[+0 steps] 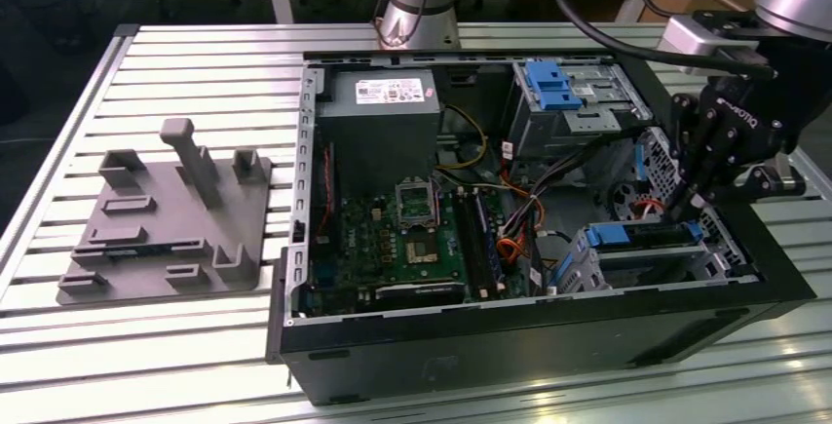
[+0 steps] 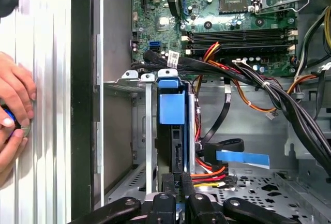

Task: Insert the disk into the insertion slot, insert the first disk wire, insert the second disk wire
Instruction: 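Insert the first disk wire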

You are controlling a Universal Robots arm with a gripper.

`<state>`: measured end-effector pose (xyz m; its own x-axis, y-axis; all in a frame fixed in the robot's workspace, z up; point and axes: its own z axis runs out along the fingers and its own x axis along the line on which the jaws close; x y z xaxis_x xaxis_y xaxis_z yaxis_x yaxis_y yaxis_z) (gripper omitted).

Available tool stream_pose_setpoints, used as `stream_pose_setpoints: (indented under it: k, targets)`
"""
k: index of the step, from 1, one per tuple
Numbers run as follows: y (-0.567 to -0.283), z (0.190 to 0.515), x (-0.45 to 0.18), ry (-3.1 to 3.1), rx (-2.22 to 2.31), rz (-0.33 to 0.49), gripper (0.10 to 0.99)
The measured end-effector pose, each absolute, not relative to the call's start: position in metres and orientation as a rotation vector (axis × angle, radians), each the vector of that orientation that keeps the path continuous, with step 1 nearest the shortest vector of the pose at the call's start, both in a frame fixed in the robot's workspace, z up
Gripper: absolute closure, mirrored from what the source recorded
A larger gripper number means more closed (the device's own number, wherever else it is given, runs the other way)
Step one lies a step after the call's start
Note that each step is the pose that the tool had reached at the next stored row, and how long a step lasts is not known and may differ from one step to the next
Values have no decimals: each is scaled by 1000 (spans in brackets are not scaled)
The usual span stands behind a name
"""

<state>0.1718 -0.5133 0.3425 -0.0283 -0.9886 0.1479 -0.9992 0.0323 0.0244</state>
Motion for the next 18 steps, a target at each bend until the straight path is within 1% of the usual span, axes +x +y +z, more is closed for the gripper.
stream_pose_setpoints:
  k: [18]
  targets:
    - [-513,339,172,-2170,2105,118,922]
